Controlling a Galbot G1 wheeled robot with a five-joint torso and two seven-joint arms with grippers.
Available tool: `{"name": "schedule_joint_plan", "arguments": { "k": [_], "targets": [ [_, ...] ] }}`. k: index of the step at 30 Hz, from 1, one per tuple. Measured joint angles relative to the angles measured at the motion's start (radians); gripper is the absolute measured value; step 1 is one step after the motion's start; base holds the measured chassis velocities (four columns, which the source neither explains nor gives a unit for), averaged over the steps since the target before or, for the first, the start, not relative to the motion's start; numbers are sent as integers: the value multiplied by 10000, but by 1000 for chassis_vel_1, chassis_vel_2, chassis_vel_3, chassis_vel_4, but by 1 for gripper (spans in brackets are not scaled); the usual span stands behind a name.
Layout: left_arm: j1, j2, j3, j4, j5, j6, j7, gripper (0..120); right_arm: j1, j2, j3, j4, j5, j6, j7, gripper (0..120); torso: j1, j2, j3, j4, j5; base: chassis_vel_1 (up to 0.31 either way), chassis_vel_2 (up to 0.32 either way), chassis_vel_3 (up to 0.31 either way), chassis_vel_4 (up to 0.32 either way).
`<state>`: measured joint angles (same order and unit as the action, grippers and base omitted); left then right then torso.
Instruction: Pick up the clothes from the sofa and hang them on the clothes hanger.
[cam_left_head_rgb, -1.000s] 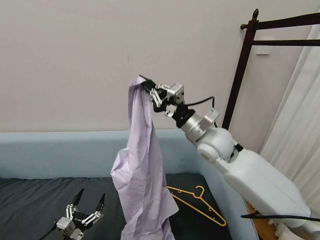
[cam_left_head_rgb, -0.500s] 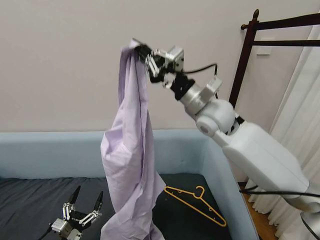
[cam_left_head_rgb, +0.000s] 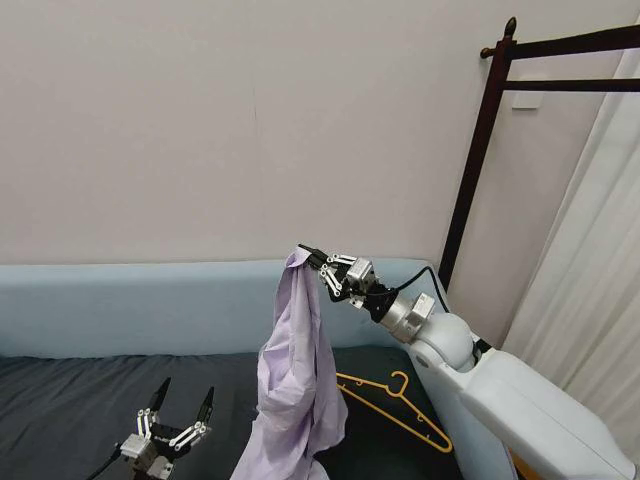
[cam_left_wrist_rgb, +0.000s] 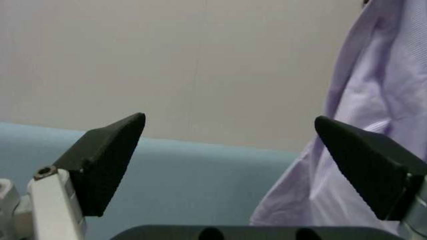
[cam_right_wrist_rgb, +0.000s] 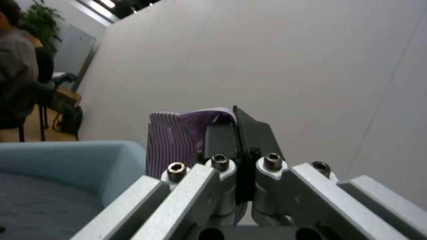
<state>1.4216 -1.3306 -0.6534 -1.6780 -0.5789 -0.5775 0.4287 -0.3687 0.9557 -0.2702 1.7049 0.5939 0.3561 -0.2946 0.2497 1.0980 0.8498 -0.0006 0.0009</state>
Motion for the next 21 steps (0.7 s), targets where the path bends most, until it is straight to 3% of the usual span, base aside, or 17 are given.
{"name": "schedule_joint_plan", "arguments": {
  "k": [4, 11, 16, 21],
  "targets": [
    [-265, 35, 138, 413, 154, 98, -373, 100, 342, 418, -284, 22, 201, 1, -170, 0, 0, 0, 0, 10, -1, 0, 0, 0, 0],
    [-859, 81, 636, 853, 582, 348, -514, 100, 529, 556, -519, 86, 329, 14, -278, 0, 0, 0, 0, -3, 0, 0, 0, 0, 0],
    [-1293, 54, 961, 1368, 838, 372, -554, 100, 643, 789, -701, 63, 373, 13, -281, 0, 1, 0, 1, 6, 1, 0, 0, 0, 0],
    [-1355, -119, 1183, 1539, 520, 450, 514, 100, 689, 813, -733, 79, 370, -13, -269, 0, 1, 0, 0, 2, 0, 0, 0, 0, 0]
  ]
}}
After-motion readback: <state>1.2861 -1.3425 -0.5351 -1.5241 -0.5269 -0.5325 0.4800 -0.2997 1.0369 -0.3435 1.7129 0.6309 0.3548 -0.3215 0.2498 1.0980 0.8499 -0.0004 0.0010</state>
